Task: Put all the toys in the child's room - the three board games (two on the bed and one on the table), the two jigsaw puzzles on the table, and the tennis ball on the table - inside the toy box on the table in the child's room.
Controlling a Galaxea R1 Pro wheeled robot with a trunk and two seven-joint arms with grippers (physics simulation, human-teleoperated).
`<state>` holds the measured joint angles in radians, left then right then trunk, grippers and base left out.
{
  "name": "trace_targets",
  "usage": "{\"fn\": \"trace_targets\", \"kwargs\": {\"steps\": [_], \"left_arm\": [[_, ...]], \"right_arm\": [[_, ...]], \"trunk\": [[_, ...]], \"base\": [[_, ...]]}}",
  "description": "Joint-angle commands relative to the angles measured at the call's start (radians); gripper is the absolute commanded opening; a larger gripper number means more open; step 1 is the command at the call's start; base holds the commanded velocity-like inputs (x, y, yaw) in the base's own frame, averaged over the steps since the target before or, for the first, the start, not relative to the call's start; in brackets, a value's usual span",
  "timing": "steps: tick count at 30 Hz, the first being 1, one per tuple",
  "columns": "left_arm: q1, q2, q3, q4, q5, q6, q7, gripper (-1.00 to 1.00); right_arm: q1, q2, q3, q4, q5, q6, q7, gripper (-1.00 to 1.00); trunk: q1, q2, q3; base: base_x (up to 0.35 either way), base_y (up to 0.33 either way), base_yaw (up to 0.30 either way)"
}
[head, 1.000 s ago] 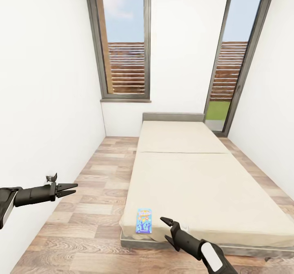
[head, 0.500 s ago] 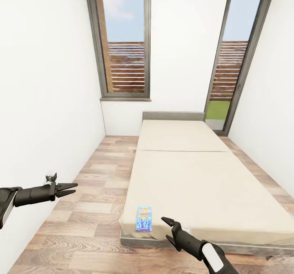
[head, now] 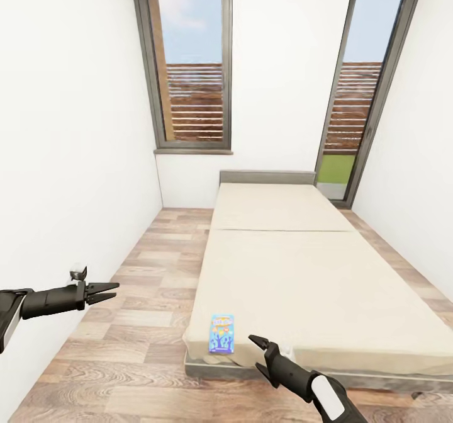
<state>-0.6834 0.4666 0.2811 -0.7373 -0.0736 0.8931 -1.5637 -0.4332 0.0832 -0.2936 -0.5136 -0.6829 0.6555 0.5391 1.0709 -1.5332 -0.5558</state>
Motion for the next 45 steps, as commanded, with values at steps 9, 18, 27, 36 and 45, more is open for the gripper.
{"fn": "trace_targets", "kwargs": {"steps": [9,18,27,36,45], "left_arm": [[-0.001,0.0,0.003,0.0,-0.008,0.01,-0.007,1.0],[-0.001,0.0,0.002,0.0,-0.008,0.01,-0.007,1.0],[-0.001,-0.001,0.001,0.0,-0.008,0.01,-0.007,1.0],[-0.001,-0.001,0.001,0.0,-0.008,0.01,-0.007,1.0],[-0.001,-0.002,0.0,0.0,-0.008,0.01,-0.007,1.0]], "right_arm": [[-0.001,0.001,-0.007,-0.002,0.0,0.007,0.001,1.0],[-0.001,0.001,-0.006,-0.003,0.0,0.004,0.002,1.0],[0.0,0.004,0.001,-0.009,0.002,0.003,0.004,1.0],[-0.001,0.008,0.005,-0.01,0.01,0.001,0.001,1.0],[-0.001,0.012,0.006,-0.011,0.011,0.002,0.004,1.0]], "trunk": [[0.035,-0.064,-0.029],[0.069,-0.127,-0.058],[0.104,-0.19,-0.086],[0.138,-0.253,-0.114],[0.173,-0.316,-0.142]], "base": [[0.0,0.0,0.0],[0.0,0.0,0.0],[0.0,0.0,0.0],[0.0,0.0,0.0],[0.0,0.0,0.0]]}}
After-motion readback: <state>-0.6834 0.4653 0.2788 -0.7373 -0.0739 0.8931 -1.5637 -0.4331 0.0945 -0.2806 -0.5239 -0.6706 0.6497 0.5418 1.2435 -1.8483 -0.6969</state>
